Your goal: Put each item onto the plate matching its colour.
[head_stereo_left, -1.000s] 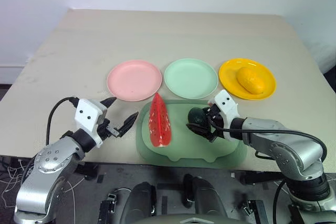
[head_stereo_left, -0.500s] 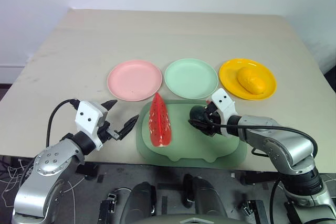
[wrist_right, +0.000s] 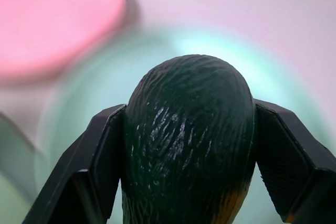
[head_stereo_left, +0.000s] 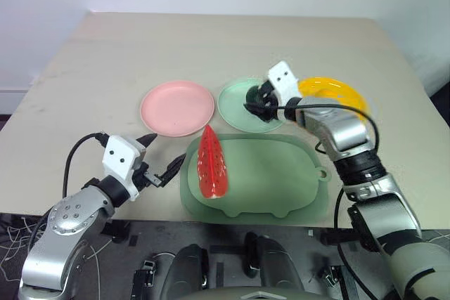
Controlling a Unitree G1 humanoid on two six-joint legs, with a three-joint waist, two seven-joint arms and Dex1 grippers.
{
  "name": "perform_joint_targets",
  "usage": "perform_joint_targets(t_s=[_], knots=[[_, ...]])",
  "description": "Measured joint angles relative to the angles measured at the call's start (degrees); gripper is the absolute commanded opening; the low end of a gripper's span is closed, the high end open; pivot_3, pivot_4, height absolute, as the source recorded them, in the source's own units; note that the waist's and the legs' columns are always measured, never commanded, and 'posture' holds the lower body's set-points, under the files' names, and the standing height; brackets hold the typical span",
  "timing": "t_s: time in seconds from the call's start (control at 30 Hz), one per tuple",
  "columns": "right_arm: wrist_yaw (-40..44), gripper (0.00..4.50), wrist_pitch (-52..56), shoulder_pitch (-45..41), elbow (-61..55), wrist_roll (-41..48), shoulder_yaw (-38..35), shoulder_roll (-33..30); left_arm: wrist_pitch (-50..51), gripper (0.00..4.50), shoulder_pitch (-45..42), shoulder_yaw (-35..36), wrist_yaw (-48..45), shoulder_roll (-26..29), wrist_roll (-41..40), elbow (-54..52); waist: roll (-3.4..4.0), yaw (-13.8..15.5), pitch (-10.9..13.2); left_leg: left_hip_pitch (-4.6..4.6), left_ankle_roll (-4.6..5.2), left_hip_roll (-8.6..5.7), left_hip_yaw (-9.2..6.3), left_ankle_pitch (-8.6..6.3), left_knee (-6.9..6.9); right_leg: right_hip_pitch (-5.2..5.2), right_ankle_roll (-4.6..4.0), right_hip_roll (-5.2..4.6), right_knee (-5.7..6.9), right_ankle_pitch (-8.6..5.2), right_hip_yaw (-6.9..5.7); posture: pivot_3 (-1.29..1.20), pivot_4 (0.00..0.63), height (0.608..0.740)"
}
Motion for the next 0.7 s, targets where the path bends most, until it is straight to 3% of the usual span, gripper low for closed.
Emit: perform_joint_targets(t_s=[0.03, 0.1, 0.4, 0.6, 0.7], knots=[[0.73, 3.9, -2.58, -0.3, 2.72, -1.19, 0.09, 0.42, 0.0, 4.5, 0.11, -0.09, 0.18, -0.12, 0.02, -0.07, 0.0, -0.11, 0.0, 0.01, 0.0, 0.01, 0.0, 0.0, 0.0, 0.0, 0.0, 0.0, 0.0, 0.0, 0.0, 0.0, 0.15, 0.74], [1.69, 4.47, -6.62, -1.72, 6.57, -2.88, 0.1, 0.48, 0.11, 4.5, 0.61, -0.4, 0.92, -0.34, 0.07, -0.52, 0.02, -0.2, 0.01, 0.03, 0.0, 0.04, 0.01, 0.0, 0.0, -0.01, 0.0, 0.02, 0.02, 0.0, 0.0, 0.0, 0.15, 0.74], [2.96, 4.47, -13.13, -1.15, 4.04, -5.01, -3.33, 0.64, 3.13, 4.5, 1.34, -0.96, 3.9, -1.1, -0.54, -5.21, 0.03, -0.02, 0.01, 0.05, -0.02, 0.1, -0.03, 0.01, -0.01, 0.0, 0.0, 0.04, 0.03, 0.0, 0.0, 0.0, 0.15, 0.74], [4.82, 4.47, -12.66, 3.85, -6.11, -5.15, -5.07, -1.72, 13.61, 4.5, -7.56, -0.34, 10.53, -5.0, -9.77, -8.06, 0.01, 0.14, 0.01, 0.05, -0.02, 0.08, -0.08, 0.01, 0.02, 0.06, 0.01, 0.01, 0.04, 0.01, 0.0, 0.0, 0.15, 0.74], [5.61, 4.47, -13.12, 6.23, -9.22, -5.27, -5.93, -3.47, 22.8, 4.5, -14.76, 0.18, 15.07, -3.69, -16.29, -10.82, 0.0, 0.05, 0.01, 0.09, -0.06, 0.06, -0.1, 0.03, 0.02, 0.09, 0.02, 0.02, 0.05, 0.02, 0.0, 0.0, 0.15, 0.74]])
